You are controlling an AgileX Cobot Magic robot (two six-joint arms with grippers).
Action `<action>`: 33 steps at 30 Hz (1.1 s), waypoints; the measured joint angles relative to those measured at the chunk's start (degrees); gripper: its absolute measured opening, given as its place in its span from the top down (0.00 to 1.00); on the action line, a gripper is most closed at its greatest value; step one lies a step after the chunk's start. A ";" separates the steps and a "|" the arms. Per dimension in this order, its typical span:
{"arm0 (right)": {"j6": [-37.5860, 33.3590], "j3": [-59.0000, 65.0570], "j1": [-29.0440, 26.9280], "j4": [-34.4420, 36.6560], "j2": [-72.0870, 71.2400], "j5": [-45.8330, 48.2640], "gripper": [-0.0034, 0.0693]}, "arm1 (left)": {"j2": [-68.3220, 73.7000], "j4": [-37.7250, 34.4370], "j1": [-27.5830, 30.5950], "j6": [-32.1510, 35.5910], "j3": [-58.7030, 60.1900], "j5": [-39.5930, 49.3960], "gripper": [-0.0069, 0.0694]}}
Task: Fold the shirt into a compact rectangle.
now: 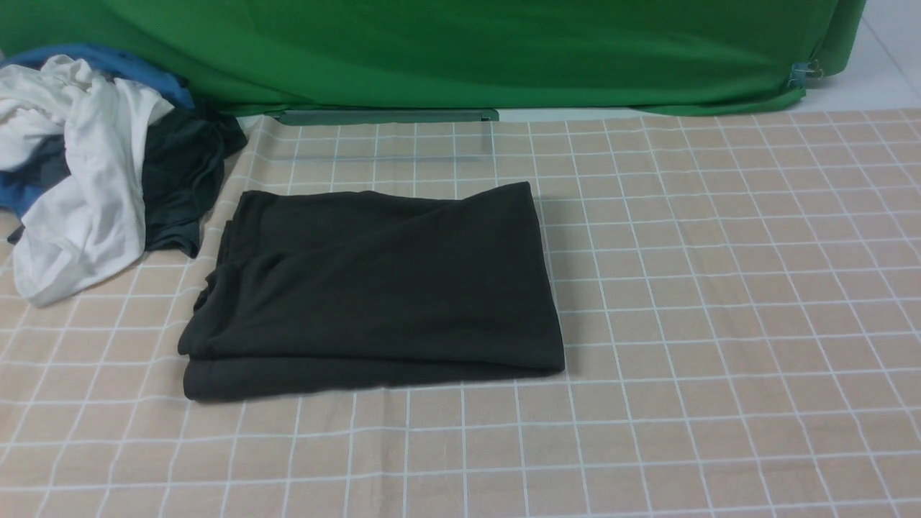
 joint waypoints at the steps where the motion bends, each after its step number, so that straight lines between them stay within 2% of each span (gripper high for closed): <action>1: 0.00 0.00 0.00 0.00 0.00 0.00 0.82 | 0.00 0.00 0.00 0.02 0.00 0.00 0.88; 4: 0.00 0.00 0.00 0.00 0.00 0.00 0.81 | 0.05 1.04 0.00 2.37 0.16 -0.44 0.88; 7: 0.00 0.00 0.00 0.00 0.00 0.00 0.80 | 0.09 1.47 0.00 4.48 2.09 -5.68 0.88; 11: 0.00 0.00 0.00 0.00 0.00 0.00 0.79 | -0.22 3.54 0.00 4.84 9.96 -15.36 0.88; 20: 0.00 0.00 0.00 0.00 0.00 0.04 0.78 | -5.49 9.66 0.00 4.86 26.88 -26.54 0.88; 33: 0.00 0.00 0.00 0.00 0.00 0.04 0.75 | -5.60 9.56 0.00 4.86 27.43 -20.85 0.88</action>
